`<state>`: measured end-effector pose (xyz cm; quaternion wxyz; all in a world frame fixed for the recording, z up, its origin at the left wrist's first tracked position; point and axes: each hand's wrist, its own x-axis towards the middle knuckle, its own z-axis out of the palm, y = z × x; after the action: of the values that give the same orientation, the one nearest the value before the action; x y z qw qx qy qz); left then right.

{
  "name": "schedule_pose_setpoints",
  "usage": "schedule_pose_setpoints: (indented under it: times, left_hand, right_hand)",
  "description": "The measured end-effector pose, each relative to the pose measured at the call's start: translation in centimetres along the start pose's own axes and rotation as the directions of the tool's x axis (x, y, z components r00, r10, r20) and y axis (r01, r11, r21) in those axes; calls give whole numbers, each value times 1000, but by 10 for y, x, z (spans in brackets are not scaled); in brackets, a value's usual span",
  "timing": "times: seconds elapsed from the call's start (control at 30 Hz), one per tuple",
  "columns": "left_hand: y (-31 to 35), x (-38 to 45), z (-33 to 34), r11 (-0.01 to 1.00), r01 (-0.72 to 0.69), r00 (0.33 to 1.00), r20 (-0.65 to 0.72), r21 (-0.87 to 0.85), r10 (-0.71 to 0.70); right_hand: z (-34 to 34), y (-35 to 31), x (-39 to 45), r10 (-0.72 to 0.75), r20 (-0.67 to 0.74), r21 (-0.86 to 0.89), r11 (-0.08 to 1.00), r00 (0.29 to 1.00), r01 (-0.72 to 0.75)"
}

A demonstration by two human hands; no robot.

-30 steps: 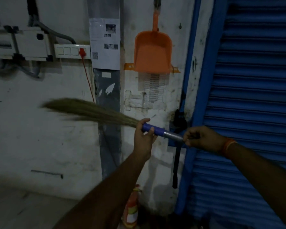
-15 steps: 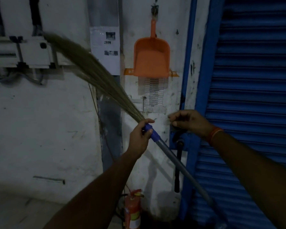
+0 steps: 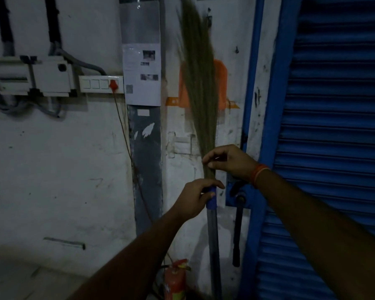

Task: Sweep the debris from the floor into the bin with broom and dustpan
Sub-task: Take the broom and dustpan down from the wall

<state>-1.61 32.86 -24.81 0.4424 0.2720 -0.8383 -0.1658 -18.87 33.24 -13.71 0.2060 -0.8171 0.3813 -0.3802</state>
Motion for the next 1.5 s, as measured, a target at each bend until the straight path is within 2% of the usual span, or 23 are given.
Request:
schedule_pose_setpoints:
  times: [0.13, 0.27, 0.33, 0.43, 0.5, 0.57, 0.63, 0.73, 0.9, 1.0, 1.17, 1.27, 1.4, 1.5]
  left_hand:
    - [-2, 0, -4, 997, 32, 999, 23, -73, -30]
    - [-2, -7, -19, 925, 145, 983, 153, -352, -96]
    - [-7, -10, -29, 863, 221, 975, 97, -454, -199]
    - [-8, 2, -44, 779, 222, 931, -109, -586, -348]
    - [-5, 20, -55, 742, 191, 900, -188, -642, -394]
    - [-1, 42, -67, 744, 162, 897, -217, -649, -385]
    - [3, 64, -77, 754, 133, 909, -224, -643, -351]
    - [3, 97, -91, 795, 104, 923, -240, -597, -301]
    - [-12, 159, -122, 921, 46, 950, -267, -387, -160]
    - [-24, 195, -141, 963, 9, 961, -263, -270, -83]
    - [-47, 249, -161, 977, -59, 974, -226, -204, 12]
    - [-56, 274, -166, 985, -84, 977, -206, -148, 52]
    - [-63, 311, -172, 984, -177, 961, -221, -18, 169]
    - [-67, 346, -180, 959, -256, 921, -270, 120, 280]
  right_hand:
    - [-1, 7, 0, -6, -85, 37, 999, 996, 9]
    - [-3, 13, -7, 10, -139, 109, 994, 990, 5]
    - [-6, 16, -10, 20, -167, 153, 988, 986, 6]
    - [-10, 20, -9, 40, -222, 223, 975, 974, 11]
    - [-10, 21, -7, 51, -264, 278, 960, 963, 26]
    - [-9, 22, -1, 63, -335, 328, 943, 940, 53]
    - [-10, 24, 8, 51, -396, 338, 937, 917, 93]
    - [-22, 31, 24, -34, -434, 167, 979, 901, 117]
    - [-47, 39, 62, -74, -511, 80, 988, 857, 133]
    - [-62, 45, 92, -80, -543, 63, 989, 836, 135]
    - [-76, 52, 140, -98, -592, 63, 984, 800, 167]
    - [-83, 54, 164, -55, -632, 147, 971, 773, 189]
    - [-105, 52, 196, -90, -686, 92, 974, 722, 208]
    - [-128, 50, 221, -163, -705, 18, 969, 691, 247]
